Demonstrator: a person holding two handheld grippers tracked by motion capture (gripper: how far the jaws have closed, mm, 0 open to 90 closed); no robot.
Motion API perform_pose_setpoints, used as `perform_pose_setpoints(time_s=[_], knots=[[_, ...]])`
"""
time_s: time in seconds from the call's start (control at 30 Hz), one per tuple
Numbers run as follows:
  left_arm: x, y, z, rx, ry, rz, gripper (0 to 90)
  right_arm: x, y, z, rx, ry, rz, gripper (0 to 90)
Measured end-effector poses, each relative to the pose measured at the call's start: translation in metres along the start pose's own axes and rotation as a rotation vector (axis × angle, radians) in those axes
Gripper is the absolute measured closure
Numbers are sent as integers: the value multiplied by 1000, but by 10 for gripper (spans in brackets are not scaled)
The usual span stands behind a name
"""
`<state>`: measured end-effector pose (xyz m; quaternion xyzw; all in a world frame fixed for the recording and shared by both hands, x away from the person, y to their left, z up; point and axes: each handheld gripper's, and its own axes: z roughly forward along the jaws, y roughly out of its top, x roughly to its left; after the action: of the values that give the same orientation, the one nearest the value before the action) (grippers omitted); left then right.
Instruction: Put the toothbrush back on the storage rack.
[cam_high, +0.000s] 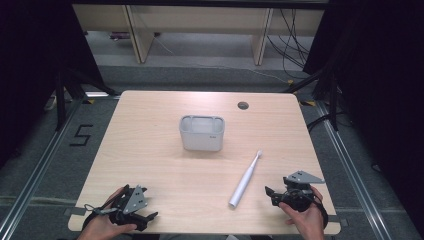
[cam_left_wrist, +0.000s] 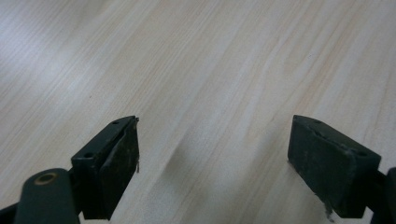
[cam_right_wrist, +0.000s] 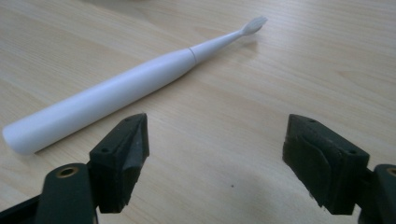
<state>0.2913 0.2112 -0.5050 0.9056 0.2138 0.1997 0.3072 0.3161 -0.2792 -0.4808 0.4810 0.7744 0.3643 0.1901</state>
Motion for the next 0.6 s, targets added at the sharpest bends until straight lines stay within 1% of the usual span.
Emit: perform_pose_setpoints(time_s=[0.03,0.07,0.1,0.13,0.17,0.2,0.23,0.27,0.3,0.33,0.37,0.4,0.43,0.47,0.5,0.53,0.57,0.6], knots=[[1,0,-1,18,-3,17,163,0,0,0,0,0,0,240],[0,0,0,9,-3,5,163,2,2,1,-9,-2,-20,254],[0,0,0,1,0,0,163,2,2,1,-9,-2,-20,254],[2,0,-2,25,-6,29,163,1,2,2,-22,1,-53,266],[0,0,-1,7,-4,7,163,5,3,2,0,11,-22,275],[2,0,-1,24,-4,21,163,7,5,3,5,17,-37,298],[2,0,-1,24,-4,21,163,7,5,3,5,17,-37,298],[1,0,-1,24,-5,27,163,10,6,4,-4,20,-53,324],[1,0,-1,24,-5,27,163,10,6,4,-4,20,-53,324],[1,0,-2,25,-6,27,163,11,7,5,-5,32,-57,338],[1,0,0,10,0,6,163,12,8,5,-13,33,-65,374],[2,0,-1,28,-6,25,163,14,11,5,-19,44,-69,441],[2,0,-1,28,-6,25,163,14,11,5,-19,44,-69,441],[1,0,-1,24,-5,25,163,15,12,6,-28,64,-82,475],[1,0,-1,24,-5,26,163,20,12,5,-10,72,-37,510],[2,0,-1,27,-4,25,163,23,13,5,-8,86,-57,557],[2,0,-1,27,-4,25,163,23,13,5,-8,86,-57,557],[1,0,-1,26,-5,24,163,23,15,7,-27,77,-104,604]])
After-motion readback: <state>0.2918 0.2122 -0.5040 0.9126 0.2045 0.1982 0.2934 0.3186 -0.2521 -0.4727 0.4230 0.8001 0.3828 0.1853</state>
